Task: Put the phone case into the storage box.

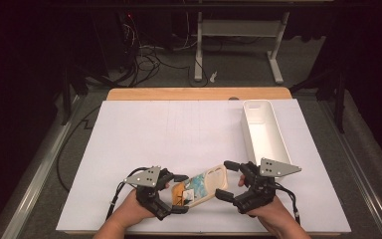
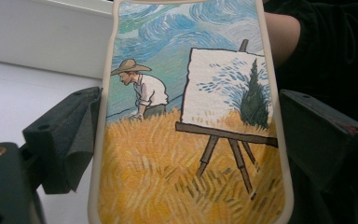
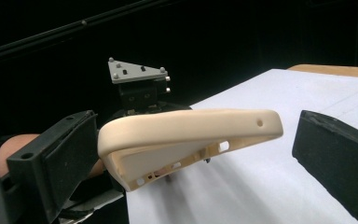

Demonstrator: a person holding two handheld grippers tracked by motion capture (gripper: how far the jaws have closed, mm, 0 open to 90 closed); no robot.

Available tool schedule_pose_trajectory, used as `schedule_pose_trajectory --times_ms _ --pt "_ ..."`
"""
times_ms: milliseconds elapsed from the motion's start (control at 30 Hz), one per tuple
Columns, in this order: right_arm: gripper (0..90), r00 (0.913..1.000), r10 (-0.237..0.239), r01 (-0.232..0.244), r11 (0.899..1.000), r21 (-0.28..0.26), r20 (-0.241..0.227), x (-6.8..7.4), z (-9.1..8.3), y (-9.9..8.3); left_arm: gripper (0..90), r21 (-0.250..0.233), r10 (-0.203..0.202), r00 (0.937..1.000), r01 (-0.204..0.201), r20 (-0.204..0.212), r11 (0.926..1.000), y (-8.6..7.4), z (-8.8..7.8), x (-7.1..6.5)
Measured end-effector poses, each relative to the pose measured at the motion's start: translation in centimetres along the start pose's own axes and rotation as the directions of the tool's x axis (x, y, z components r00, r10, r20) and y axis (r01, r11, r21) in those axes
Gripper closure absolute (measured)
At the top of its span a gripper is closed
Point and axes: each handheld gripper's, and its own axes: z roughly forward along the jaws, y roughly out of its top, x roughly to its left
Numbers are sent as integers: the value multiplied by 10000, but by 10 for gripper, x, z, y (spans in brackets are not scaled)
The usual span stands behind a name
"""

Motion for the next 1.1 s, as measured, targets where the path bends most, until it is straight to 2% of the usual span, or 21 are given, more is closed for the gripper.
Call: schedule_pose_trajectory --times_ms 167,600,1100 --pt "48 9998 -16 17 10000 58 -196 1 1 -1 114 35 28 10000 -29 59 10000 0 2 -1" --pt "87 9994 29 -30 10000 -9 -357 0 1 -1 114 -37 38 10000 -37 57 10000 0 3 -1" --pt "113 9995 83 -85 9999 -62 -295 0 0 0 114 -40 97 9999 -98 -92 9999 -1 5 -1"
